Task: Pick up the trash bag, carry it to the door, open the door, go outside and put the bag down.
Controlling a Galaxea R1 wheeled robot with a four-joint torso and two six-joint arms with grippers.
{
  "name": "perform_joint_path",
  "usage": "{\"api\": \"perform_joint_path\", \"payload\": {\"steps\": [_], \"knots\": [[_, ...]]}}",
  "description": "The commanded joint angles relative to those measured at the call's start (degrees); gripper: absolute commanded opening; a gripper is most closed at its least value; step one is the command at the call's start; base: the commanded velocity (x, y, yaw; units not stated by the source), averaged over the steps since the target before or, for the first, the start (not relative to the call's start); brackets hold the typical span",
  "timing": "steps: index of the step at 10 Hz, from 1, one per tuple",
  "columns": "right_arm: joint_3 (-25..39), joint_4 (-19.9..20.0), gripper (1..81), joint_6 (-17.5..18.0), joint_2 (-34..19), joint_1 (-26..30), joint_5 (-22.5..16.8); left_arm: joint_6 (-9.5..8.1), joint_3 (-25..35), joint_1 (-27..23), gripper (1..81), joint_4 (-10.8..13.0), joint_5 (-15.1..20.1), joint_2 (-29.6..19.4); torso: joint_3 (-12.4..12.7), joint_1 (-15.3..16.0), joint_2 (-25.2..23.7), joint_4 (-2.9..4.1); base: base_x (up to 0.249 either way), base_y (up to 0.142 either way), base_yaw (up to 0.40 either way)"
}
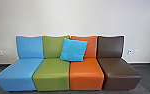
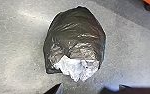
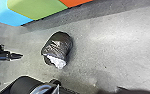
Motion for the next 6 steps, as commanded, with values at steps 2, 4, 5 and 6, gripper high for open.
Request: {"api": "perform_joint_path", "payload": {"steps": [2, 4, 5, 6], "knots": [[1.22, 2.18, 81.1, 0.86, -1.53, 8.08, -5.26, 0.14, 0.15, -6.91, 81.1, -1.08, 3.52, -1.75, -5.45, 4.7, -7.33, 0.0, 0.0, 0.0, 0.0], [1.22, 2.27, 81.1, 0.78, -2.85, 7.99, -5.53, 0.14, -0.03, -8.75, 81.1, -1.17, 6.85, -1.92, -7.14, 6.45, -10.12, 0.0, 0.0, 0.0, 0.0], [1.22, 2.27, 81.1, 0.86, -3.2, 7.91, -5.53, 0.14, -0.03, -9.73, 81.1, -1.17, 7.03, -1.92, -9.02, 7.69, -12.11, 0.0, 0.0, 0.0, 0.0], [1.31, 2.27, 81.1, 0.78, -3.46, 7.73, -5.53, 0.06, -0.03, -10.61, 81.1, -1.17, 7.04, -1.92, -10.8, 8.89, -14.01, 0.0, 0.0, 0.0, 0.0]]}}
